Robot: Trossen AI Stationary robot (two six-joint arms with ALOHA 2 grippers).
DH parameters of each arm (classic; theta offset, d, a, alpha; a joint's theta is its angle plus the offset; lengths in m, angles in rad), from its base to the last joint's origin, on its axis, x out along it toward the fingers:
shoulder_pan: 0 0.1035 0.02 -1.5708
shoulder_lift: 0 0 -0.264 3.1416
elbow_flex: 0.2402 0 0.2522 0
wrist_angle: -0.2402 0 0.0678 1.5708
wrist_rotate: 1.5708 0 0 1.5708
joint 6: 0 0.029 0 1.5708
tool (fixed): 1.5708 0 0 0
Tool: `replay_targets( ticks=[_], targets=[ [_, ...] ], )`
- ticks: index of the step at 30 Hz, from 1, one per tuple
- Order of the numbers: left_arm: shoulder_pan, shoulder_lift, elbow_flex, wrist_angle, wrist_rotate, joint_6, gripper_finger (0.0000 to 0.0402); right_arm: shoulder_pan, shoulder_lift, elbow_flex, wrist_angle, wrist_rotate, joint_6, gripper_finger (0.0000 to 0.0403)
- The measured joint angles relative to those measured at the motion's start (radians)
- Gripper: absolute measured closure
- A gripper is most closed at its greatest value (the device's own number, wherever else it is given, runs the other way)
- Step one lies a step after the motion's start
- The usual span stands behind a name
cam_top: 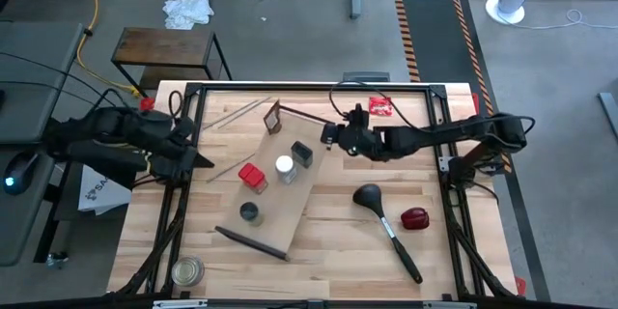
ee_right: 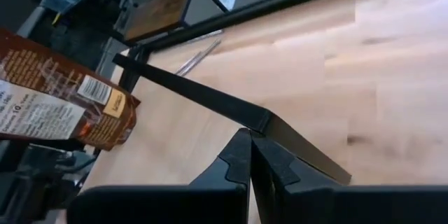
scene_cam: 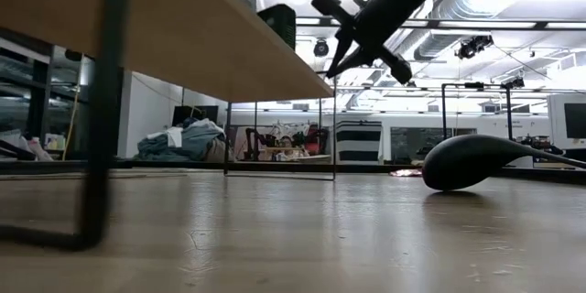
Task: Shelf spices
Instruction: Prepare the shelf
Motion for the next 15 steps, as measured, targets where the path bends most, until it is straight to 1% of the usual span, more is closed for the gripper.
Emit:
replay_targets(
  ticks=[3, 7, 9, 11, 15],
  targets=[
    [-0.109, -0.002, 0.001, 0.032, -0.078, -0.099, 0.0401, -0.048, 0.000, 0.000, 0.021, -0.038, -0.055, 0.0403],
    [-0.304, 0.035, 0.001, 0.051, -0.239, -0.248, 0.0401, -0.096, -0.002, -0.001, 0.097, -0.084, -0.141, 0.0403],
    [-0.422, 0.086, 0.001, 0.098, -0.319, -0.304, 0.0401, -0.119, -0.010, -0.001, 0.140, -0.093, -0.180, 0.0403],
    [-0.555, 0.158, 0.001, 0.137, -0.398, -0.373, 0.0401, -0.144, -0.024, -0.001, 0.171, -0.124, -0.220, 0.0403],
    [-0.825, 0.325, 0.001, 0.208, -0.548, -0.614, 0.0401, -0.192, -0.046, -0.001, 0.198, -0.198, -0.310, 0.0403]
  ],
)
